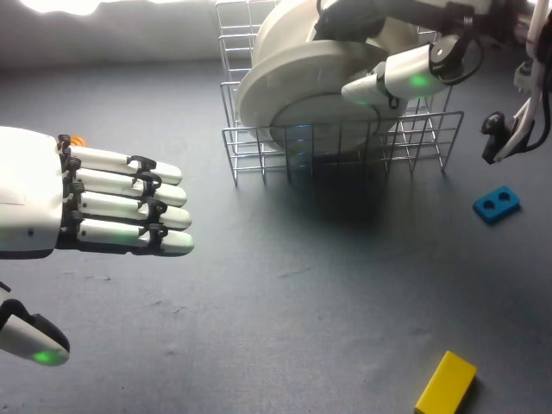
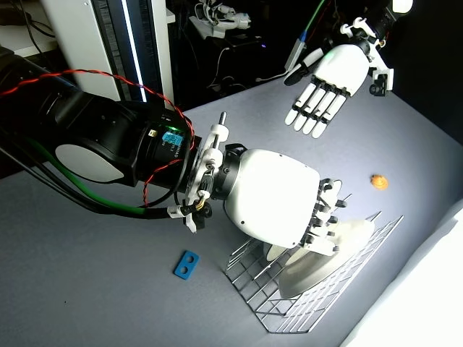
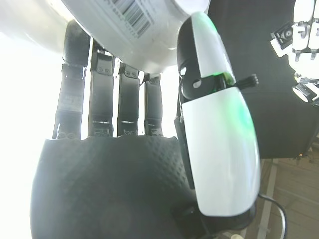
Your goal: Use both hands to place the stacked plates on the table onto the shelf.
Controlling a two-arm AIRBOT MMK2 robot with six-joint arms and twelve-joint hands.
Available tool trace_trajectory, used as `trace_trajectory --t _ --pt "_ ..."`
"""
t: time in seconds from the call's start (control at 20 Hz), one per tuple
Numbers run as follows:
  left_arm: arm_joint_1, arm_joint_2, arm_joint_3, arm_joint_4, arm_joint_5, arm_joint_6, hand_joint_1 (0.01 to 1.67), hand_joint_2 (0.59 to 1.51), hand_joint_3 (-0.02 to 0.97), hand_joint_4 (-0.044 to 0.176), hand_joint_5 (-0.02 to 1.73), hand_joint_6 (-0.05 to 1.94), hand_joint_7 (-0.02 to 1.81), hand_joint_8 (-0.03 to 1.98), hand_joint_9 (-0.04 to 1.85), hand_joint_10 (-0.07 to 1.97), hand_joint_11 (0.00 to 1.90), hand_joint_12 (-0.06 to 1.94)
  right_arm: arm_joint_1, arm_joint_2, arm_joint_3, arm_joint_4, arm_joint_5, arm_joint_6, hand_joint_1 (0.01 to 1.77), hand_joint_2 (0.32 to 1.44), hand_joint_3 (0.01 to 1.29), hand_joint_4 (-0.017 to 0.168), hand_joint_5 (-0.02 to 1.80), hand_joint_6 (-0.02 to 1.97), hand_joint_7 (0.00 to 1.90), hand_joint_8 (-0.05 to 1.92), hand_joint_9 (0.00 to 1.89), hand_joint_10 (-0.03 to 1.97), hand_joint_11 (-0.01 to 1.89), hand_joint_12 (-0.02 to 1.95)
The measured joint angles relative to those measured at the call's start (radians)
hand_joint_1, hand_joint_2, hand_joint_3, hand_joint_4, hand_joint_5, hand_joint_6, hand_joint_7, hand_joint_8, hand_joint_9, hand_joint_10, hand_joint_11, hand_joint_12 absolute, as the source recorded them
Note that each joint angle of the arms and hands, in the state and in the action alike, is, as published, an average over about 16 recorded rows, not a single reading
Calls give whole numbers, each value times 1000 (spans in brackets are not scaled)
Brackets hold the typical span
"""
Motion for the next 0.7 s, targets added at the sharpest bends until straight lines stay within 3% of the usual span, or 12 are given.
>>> trace_trajectory --t 0.25,0.7 --pt "-2 -6 19 -14 -8 0 19 1126 12 -2 64 6 85 1 43 9 22 10 28 45 -61 1 1 -7 1105 1123 13 -1 532 593 552 721 458 842 142 1381" --pt "-4 -8 31 -26 -23 0 19 1126 12 -2 67 6 94 1 54 9 22 11 49 167 -304 42 -11 -113 1033 1167 20 -1 391 710 363 969 304 977 26 1387"
